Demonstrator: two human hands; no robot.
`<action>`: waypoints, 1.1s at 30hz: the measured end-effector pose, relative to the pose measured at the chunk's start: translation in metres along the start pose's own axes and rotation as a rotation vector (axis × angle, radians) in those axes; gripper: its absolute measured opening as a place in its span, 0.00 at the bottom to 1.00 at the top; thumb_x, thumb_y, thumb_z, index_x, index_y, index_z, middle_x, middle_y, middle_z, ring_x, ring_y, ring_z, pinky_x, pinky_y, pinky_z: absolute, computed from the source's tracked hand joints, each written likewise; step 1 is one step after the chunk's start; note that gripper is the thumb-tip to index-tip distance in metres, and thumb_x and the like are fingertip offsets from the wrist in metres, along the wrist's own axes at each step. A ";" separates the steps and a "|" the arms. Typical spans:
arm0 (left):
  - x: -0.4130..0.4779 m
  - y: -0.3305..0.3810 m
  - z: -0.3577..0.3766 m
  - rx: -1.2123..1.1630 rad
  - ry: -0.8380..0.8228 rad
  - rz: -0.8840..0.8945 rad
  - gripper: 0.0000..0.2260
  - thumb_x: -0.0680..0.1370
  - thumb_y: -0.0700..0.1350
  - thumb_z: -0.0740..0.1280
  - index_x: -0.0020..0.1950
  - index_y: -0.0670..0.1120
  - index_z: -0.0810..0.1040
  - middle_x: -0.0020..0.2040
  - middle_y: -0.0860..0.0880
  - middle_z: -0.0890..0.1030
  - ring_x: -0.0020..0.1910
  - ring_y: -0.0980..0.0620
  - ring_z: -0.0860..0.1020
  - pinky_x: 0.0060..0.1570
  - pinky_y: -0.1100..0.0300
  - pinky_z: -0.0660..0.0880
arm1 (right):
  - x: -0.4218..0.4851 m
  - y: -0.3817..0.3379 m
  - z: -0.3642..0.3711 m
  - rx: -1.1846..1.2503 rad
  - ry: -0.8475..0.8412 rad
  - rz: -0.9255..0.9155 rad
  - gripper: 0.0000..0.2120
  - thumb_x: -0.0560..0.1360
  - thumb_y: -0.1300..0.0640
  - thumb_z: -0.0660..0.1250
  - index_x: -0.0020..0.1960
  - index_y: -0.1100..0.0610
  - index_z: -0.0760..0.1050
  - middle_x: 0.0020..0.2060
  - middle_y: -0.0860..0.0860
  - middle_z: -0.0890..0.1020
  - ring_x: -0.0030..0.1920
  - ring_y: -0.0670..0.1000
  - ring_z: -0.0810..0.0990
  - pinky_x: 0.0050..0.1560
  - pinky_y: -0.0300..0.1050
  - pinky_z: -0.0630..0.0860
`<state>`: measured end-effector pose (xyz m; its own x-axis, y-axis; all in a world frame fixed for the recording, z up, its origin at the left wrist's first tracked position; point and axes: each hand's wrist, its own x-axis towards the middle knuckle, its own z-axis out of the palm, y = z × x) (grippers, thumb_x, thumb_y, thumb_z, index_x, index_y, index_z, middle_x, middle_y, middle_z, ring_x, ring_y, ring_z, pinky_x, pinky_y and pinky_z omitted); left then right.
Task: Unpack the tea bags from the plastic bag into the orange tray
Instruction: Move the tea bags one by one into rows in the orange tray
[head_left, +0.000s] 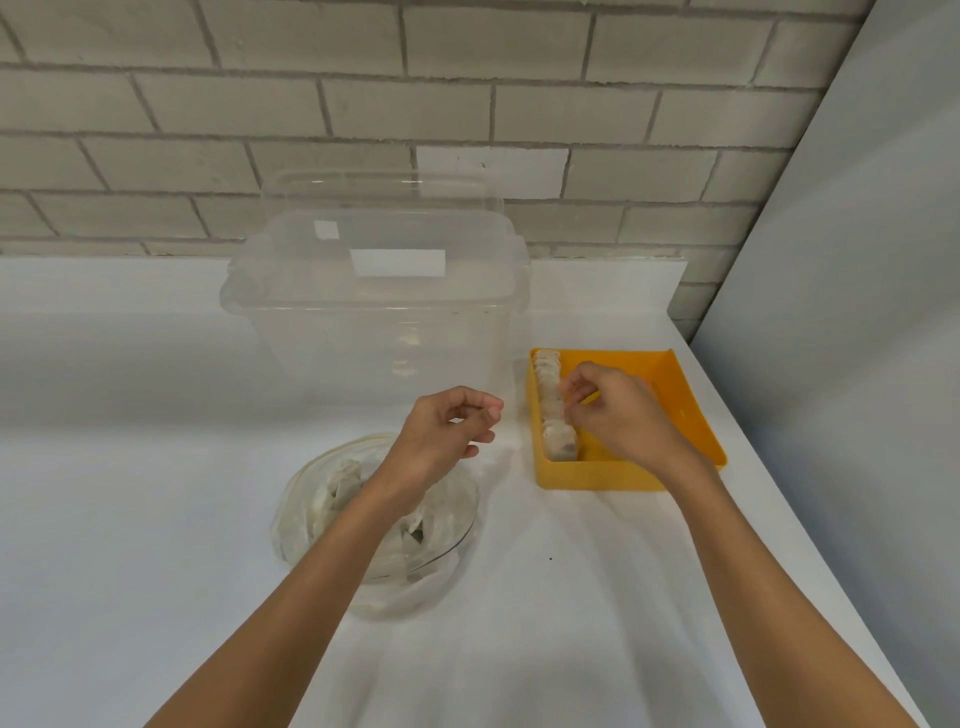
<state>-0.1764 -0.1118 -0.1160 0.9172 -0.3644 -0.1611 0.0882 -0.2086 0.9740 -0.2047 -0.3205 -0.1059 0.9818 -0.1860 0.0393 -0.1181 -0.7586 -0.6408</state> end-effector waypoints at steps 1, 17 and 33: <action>-0.004 0.001 -0.005 0.017 0.006 0.007 0.05 0.77 0.45 0.69 0.50 0.47 0.82 0.51 0.44 0.82 0.46 0.52 0.83 0.50 0.56 0.78 | -0.001 -0.009 0.002 0.024 -0.007 -0.025 0.07 0.73 0.63 0.67 0.50 0.55 0.79 0.44 0.50 0.82 0.46 0.47 0.79 0.46 0.37 0.74; -0.072 -0.045 -0.116 0.495 0.064 0.059 0.12 0.72 0.30 0.68 0.45 0.47 0.83 0.40 0.55 0.83 0.38 0.63 0.79 0.42 0.75 0.72 | -0.044 -0.119 0.120 -0.075 -0.428 -0.125 0.13 0.75 0.52 0.68 0.44 0.63 0.79 0.39 0.57 0.83 0.40 0.56 0.81 0.42 0.50 0.78; -0.081 -0.049 -0.125 0.238 0.022 0.015 0.09 0.76 0.48 0.70 0.56 0.50 0.80 0.45 0.54 0.84 0.45 0.58 0.81 0.50 0.66 0.75 | -0.067 -0.116 0.103 0.802 -0.188 0.200 0.04 0.74 0.61 0.70 0.45 0.61 0.79 0.32 0.52 0.82 0.34 0.48 0.80 0.37 0.39 0.75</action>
<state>-0.2061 0.0411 -0.1304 0.9263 -0.3496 -0.1406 -0.0173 -0.4123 0.9109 -0.2410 -0.1555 -0.1128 0.9704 -0.1090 -0.2154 -0.2205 -0.0369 -0.9747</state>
